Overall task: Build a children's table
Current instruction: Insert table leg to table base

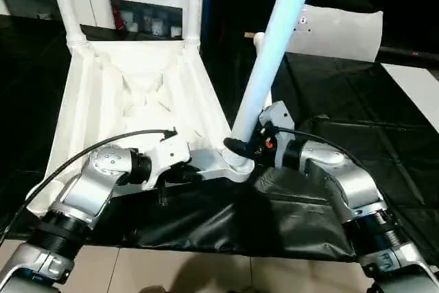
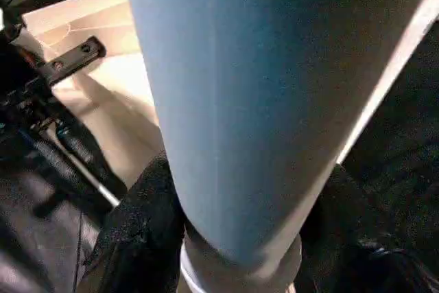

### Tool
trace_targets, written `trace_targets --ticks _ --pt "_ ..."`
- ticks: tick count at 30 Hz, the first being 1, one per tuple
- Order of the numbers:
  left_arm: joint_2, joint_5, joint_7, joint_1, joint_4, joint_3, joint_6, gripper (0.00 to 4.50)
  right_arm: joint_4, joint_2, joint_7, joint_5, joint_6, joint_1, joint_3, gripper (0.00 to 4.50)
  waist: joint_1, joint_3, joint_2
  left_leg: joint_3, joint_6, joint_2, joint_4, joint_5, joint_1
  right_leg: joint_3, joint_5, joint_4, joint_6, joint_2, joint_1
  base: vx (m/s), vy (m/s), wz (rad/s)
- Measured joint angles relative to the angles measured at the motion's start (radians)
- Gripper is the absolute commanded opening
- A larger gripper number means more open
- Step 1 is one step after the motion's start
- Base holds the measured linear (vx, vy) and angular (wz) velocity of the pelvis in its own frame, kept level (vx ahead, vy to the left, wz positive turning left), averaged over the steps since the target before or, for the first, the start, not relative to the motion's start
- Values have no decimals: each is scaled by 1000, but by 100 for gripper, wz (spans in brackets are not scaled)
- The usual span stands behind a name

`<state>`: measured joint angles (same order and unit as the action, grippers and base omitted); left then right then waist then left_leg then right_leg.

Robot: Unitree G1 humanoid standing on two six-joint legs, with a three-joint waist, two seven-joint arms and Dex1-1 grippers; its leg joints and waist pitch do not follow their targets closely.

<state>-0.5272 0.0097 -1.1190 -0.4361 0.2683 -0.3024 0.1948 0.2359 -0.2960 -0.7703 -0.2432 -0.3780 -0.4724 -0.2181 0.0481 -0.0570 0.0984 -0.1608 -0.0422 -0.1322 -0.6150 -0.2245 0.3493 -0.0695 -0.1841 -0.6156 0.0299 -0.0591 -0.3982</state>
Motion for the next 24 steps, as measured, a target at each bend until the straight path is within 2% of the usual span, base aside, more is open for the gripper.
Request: trace_targets --ticks 12,15,20,24 --pt "-1 -4 -39 -32 45 -11 -21 0 -38 -20 -11 0 -12 23 6 191 7 1 -2 0 0 0 0 0 0 0 3 0 6 0 0 0 0 0" --pt "2 -5 -45 -36 59 -10 -27 0 -63 -21 -12 -3 -21 44 15 191 10 1 -11 0 0 0 0 0 0 0 4 1 6 0 0 0 0 0" --pt "0 -7 -52 -36 65 -9 -42 0 -103 -31 -11 -14 -39 73 17 191 10 0 -16 1 -1 -1 0 0 0 -1 4 1 6 1 0 0 0 0" --pt "1 -13 -69 -44 81 -11 -53 0 -129 -31 -1 -23 -56 100 26 191 11 -2 -26 1 0 -1 0 -1 0 -1 4 2 7 1 0 0 0 0"
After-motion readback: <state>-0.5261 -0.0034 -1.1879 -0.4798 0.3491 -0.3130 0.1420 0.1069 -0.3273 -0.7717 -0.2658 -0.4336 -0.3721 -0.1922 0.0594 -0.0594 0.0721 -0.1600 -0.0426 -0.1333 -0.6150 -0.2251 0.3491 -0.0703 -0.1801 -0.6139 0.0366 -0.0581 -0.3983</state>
